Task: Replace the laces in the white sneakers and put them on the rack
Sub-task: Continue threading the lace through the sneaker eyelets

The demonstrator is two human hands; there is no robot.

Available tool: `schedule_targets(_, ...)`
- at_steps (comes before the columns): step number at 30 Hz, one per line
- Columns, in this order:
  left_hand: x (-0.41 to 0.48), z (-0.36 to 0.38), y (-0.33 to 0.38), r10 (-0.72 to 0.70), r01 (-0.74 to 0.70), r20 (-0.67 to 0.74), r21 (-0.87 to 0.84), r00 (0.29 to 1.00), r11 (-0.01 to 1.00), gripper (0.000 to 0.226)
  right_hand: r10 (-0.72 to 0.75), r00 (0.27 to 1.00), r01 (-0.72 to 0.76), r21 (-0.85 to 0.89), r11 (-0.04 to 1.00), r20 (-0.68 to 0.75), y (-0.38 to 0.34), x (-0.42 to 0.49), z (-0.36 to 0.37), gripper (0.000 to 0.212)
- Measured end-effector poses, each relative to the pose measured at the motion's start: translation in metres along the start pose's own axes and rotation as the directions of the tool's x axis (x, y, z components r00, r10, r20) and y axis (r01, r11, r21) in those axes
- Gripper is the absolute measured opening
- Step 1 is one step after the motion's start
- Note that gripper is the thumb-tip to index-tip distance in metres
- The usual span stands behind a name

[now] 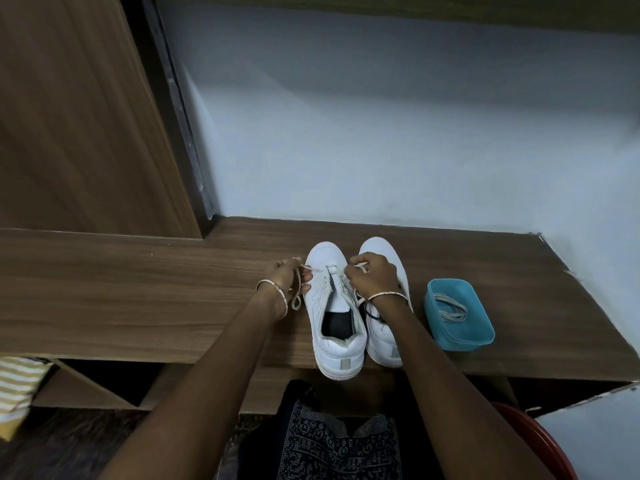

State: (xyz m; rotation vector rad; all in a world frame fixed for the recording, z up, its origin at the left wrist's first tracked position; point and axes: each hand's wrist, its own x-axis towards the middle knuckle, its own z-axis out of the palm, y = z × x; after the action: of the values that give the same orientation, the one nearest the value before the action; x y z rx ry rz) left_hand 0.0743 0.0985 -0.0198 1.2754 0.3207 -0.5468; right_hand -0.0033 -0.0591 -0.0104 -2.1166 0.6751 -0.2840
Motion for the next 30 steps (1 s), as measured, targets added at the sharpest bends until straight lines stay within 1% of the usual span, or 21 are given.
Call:
schedule_targets(1, 0.001, 0.000, -0.003, 0.088, -0.086, -0.033, 0.064, 0.996, 0.994, 0.014, -0.020, 0.999, 0.021, -0.058, 0.998, 0.029, -0.003, 0.001, 0.000, 0.019)
schedule_targets(2, 0.004, -0.002, -0.006, 0.199, -0.188, -0.048, 0.177, 0.979, 0.966, 0.019, -0.028, 0.998, 0.034, -0.111, 0.993, 0.052, -0.006, 0.002, 0.001, 0.024)
schedule_targets(3, 0.008, -0.005, -0.008, 0.315, -0.288, -0.026, 0.338, 0.949, 0.896, 0.025, -0.026, 0.998, 0.034, -0.147, 0.989, 0.058, -0.007, 0.005, 0.003, 0.029)
schedule_targets(4, 0.010, -0.008, -0.009, 0.408, -0.367, 0.034, 0.509, 0.912, 0.778, 0.028, -0.012, 0.999, 0.021, -0.169, 0.985, 0.053, -0.007, 0.006, 0.004, 0.030)
schedule_targets(5, 0.013, -0.010, -0.010, 0.460, -0.408, 0.106, 0.662, 0.882, 0.629, 0.026, -0.003, 0.999, 0.011, -0.183, 0.983, 0.042, -0.006, 0.009, 0.005, 0.029)
schedule_targets(6, 0.014, -0.011, -0.010, 0.477, -0.416, 0.171, 0.777, 0.862, 0.472, 0.022, 0.004, 0.999, 0.003, -0.195, 0.981, 0.035, -0.005, 0.010, 0.005, 0.025)
schedule_targets(7, 0.016, -0.011, -0.010, 0.473, -0.400, 0.216, 0.855, 0.854, 0.331, 0.018, 0.004, 0.999, 0.003, -0.204, 0.979, 0.036, -0.005, 0.011, 0.005, 0.022)
schedule_targets(8, 0.016, -0.011, -0.010, 0.468, -0.379, 0.245, 0.900, 0.849, 0.217, 0.016, -0.001, 0.999, 0.010, -0.217, 0.976, 0.042, -0.005, 0.010, 0.004, 0.018)
schedule_targets(9, 0.015, -0.009, -0.009, 0.473, -0.361, 0.263, 0.923, 0.841, 0.129, 0.015, -0.015, 0.999, 0.026, -0.232, 0.972, 0.048, -0.005, 0.010, 0.004, 0.016)
schedule_targets(12, 0.013, -0.002, -0.009, 0.540, -0.352, 0.325, 0.934, 0.777, -0.056, 0.011, -0.083, 0.995, 0.093, -0.268, 0.959, 0.049, -0.004, 0.006, 0.006, 0.014)
schedule_targets(13, 0.013, -0.001, -0.009, 0.558, -0.347, 0.340, 0.933, 0.757, -0.098, 0.012, -0.105, 0.993, 0.113, -0.277, 0.954, 0.045, -0.003, 0.006, 0.006, 0.014)
schedule_targets(14, 0.012, 0.000, -0.009, 0.564, -0.342, 0.339, 0.934, 0.753, -0.105, 0.012, -0.120, 0.992, 0.126, -0.289, 0.949, 0.038, -0.003, 0.006, 0.007, 0.014)
schedule_targets(15, 0.014, 0.000, -0.009, 0.556, -0.337, 0.320, 0.938, 0.767, -0.075, 0.012, -0.132, 0.991, 0.134, -0.303, 0.943, 0.028, -0.002, 0.006, 0.006, 0.013)
schedule_targets(16, 0.014, -0.002, -0.008, 0.540, -0.338, 0.294, 0.941, 0.789, -0.017, 0.012, -0.140, 0.990, 0.138, -0.314, 0.939, 0.017, -0.002, 0.006, 0.006, 0.012)
schedule_targets(20, 0.018, -0.008, -0.009, 0.454, -0.370, 0.216, 0.884, 0.865, 0.285, 0.020, -0.161, 0.987, 0.151, -0.301, 0.942, -0.008, -0.001, 0.009, 0.007, 0.015)
schedule_targets(22, 0.017, -0.006, -0.008, 0.413, -0.366, 0.200, 0.852, 0.888, 0.375, 0.021, -0.171, 0.985, 0.152, -0.302, 0.941, -0.036, -0.002, 0.009, 0.010, 0.017)
schedule_targets(24, 0.018, -0.004, -0.008, 0.394, -0.376, 0.207, 0.827, 0.895, 0.418, 0.020, -0.209, 0.975, 0.175, -0.315, 0.933, -0.077, -0.002, 0.007, 0.015, 0.018)
schedule_targets(26, 0.021, -0.003, -0.008, 0.376, -0.366, 0.204, 0.823, 0.904, 0.434, 0.023, -0.236, 0.965, 0.189, -0.322, 0.928, -0.116, -0.002, 0.004, 0.020, 0.020)
schedule_targets(28, 0.023, -0.002, -0.008, 0.353, -0.360, 0.204, 0.808, 0.913, 0.467, 0.021, -0.209, 0.968, 0.163, -0.290, 0.943, -0.136, 0.000, 0.005, 0.021, 0.021)
schedule_targets(30, 0.026, 0.000, -0.011, 0.343, -0.357, 0.202, 0.800, 0.917, 0.482, 0.024, -0.147, 0.983, 0.120, -0.222, 0.968, -0.108, 0.001, 0.007, 0.017, 0.020)
